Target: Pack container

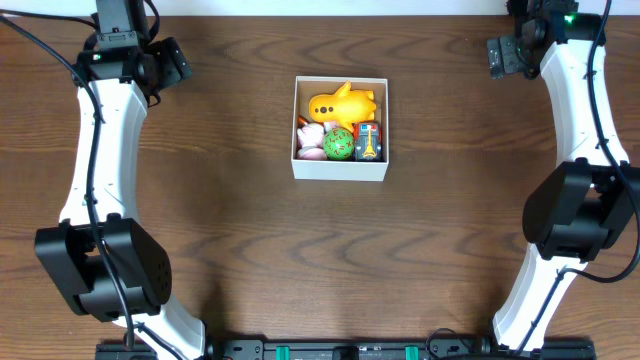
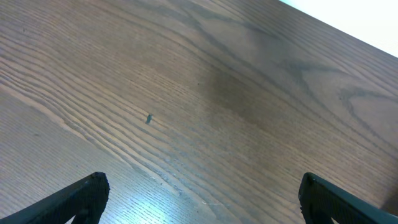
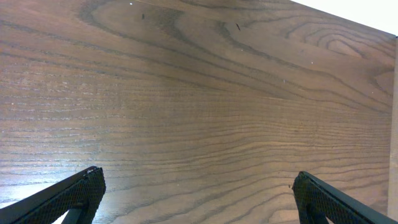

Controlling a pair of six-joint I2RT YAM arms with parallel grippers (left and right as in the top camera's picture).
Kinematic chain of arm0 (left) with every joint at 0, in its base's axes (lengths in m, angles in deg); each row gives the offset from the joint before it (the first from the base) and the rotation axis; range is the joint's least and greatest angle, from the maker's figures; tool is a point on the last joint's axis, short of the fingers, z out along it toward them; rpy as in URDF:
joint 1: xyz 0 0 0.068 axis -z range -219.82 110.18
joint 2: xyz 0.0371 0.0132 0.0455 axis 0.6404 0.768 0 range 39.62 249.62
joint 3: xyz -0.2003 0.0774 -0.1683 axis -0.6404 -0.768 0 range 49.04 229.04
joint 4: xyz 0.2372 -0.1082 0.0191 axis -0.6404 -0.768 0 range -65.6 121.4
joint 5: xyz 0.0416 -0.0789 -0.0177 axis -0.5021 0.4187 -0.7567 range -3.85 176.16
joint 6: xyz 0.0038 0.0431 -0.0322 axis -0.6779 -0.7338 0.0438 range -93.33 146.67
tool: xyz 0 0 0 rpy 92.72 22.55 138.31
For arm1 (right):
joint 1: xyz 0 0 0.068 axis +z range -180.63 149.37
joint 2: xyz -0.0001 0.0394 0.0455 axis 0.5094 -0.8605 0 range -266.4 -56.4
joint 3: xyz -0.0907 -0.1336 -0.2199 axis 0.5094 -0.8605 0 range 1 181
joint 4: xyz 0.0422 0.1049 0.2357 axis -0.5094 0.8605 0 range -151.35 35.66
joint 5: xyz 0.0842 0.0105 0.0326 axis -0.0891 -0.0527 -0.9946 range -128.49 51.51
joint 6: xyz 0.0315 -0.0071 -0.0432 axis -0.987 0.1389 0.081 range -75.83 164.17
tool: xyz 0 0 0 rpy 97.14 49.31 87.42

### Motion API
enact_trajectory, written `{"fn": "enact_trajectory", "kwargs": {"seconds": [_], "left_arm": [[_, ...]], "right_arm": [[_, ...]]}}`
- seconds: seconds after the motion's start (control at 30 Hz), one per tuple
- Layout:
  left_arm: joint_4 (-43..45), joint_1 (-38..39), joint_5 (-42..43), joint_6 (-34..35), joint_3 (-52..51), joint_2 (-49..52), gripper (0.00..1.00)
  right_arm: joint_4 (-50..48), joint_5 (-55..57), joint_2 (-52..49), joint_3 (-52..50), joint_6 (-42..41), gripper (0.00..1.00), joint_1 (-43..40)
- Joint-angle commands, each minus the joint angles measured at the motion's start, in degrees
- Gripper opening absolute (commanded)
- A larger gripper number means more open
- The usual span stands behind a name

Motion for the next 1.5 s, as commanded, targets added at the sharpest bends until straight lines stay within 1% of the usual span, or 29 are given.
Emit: {"fn": "enact_trajectory", "kwargs": {"seconds": [0.0,0.6,0.7,0.8,0.93,1.17,1.27,1.47], "left_arm": [[0.0,0.0,-0.9,-0.1,0.8,-0.1,0.98],[0.0,0.0,-0.9,-0.1,0.8,-0.1,0.98],[0.0,0.0,-0.9,-0.1,0.8,-0.1,0.98],[0.0,0.0,-0.9,-0.1,0.8,-0.1,0.98],[0.0,0.0,-0.9,-0.1,0.8,-0.1,0.98],[0.0,0.0,-0.9,-0.1,0.8,-0.1,0.98],[0.0,0.0,-0.9,-0.1,0.8,-0.1,0.98],[0.0,0.0,-0.9,-0.1,0.8,-0.1,0.98]], "right_arm": [[0.1,0.4,1.0,-0.1,-0.9,0.99,0.0],[0.1,0.4,1.0,-0.1,-0.9,0.99,0.0],[1.6,2.6,1.1,-0.1,-0.5,0.99,0.0],[1.5,2.0,1.1,-0.1,-0.6,0.99,0.0],[-1.4,-5.2,1.0,-0.1,-0.7,0.99,-0.9],[-12.9,-14.2,3.2,-0.1,-0.7,0.99,0.0],[-16.4,-15.1,6.5,-0.1,-0.7,0.99,1.0],[-18.1,-15.1,15.7,-0.1,-0.7,0.99,3.6]]}}
